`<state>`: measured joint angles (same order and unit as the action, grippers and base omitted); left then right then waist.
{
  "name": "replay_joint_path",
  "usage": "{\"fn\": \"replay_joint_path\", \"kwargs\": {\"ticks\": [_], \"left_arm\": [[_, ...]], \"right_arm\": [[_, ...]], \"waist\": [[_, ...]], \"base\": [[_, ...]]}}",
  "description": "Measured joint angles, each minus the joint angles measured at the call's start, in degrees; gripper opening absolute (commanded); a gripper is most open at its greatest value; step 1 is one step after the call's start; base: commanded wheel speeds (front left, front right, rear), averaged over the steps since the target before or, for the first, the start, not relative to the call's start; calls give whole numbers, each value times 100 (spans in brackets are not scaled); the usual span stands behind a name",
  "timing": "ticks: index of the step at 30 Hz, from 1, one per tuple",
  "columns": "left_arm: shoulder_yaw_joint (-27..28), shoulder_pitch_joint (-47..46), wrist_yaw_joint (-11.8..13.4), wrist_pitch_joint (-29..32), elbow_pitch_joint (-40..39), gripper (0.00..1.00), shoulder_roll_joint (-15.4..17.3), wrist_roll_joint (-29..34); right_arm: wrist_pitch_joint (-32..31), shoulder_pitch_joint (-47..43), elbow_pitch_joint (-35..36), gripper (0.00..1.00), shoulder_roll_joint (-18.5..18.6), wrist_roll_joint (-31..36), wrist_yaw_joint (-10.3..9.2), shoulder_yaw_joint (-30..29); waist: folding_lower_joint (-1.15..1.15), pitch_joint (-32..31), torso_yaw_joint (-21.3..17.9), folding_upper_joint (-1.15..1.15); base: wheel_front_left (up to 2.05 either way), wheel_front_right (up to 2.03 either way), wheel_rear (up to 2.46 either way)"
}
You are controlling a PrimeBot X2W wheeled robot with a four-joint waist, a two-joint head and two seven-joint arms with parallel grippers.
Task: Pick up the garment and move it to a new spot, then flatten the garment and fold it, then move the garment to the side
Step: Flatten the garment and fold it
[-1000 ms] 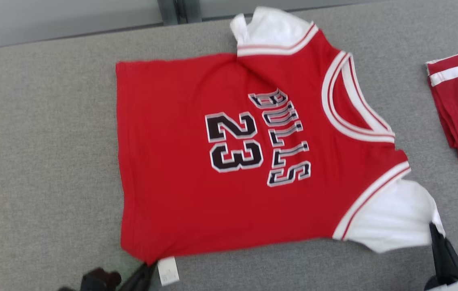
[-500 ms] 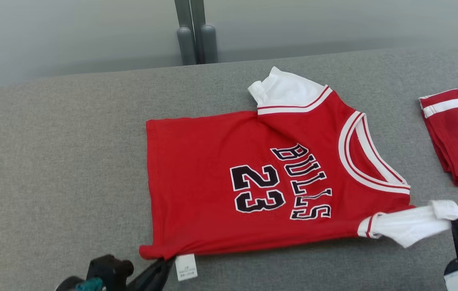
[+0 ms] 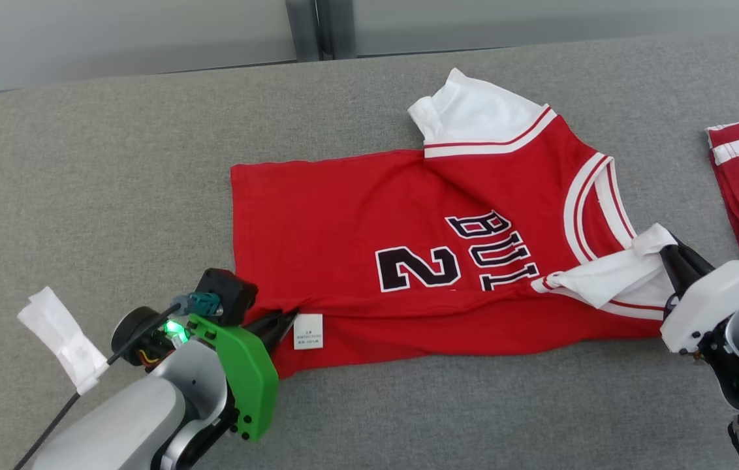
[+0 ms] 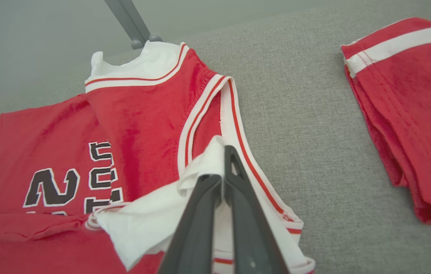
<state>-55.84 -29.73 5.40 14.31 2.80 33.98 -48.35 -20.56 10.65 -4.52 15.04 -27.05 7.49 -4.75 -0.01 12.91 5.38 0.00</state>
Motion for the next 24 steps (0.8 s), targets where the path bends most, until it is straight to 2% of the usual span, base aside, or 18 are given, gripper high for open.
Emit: {"fn": "replay_joint_path", "kwargs": {"ticks": [1, 2, 3, 6, 9, 14, 17, 21, 24], "left_arm": [[1, -57, -38, -20, 194, 19, -103, 4], [24, -82, -37, -92, 337, 88, -179, 0], [25, -131, -34, -193, 499, 100, -241, 54], [167, -178, 108, -548, 735, 100, -276, 192], [412, 70, 308, -889, 477, 100, -148, 66], [648, 1223, 790, -1268, -476, 100, 350, -276], [722, 1773, 1018, -1449, -854, 100, 382, -539], [775, 1991, 1151, -1615, -982, 100, 357, -610], [711, 1945, 1106, -1623, -1037, 100, 234, -560]], "right_arm": [[-8, 94, -30, 100, -4, 59, 0, 62], [-3, 163, -48, 100, 5, 108, 0, 91], [43, 247, -58, 100, 20, 162, 0, 113], [293, 357, 69, 100, 91, 211, -1, 169], [487, 231, 444, 100, 209, 177, 0, 56], [349, -836, 1209, 100, 570, 96, -1, -246], [245, -1448, 1405, 100, 676, 82, -1, -386], [269, -1631, 1499, 100, 767, 99, -1, -466], [356, -1629, 1624, 100, 879, 35, -1, -488]], "waist": [[0, 43, 4, 0], [0, 74, 6, 0], [0, 112, 5, 0], [0, 194, -23, 0], [0, 227, -87, 0], [0, 357, -117, 0], [0, 461, -106, 0], [0, 575, -76, 0], [0, 598, -16, 0]], "base": [[0, 0, 0], [0, 0, 0], [0, 0, 0], [0, 0, 0], [0, 0, 0], [0, 0, 0], [0, 0, 0], [0, 0, 0], [0, 0, 0]]}}
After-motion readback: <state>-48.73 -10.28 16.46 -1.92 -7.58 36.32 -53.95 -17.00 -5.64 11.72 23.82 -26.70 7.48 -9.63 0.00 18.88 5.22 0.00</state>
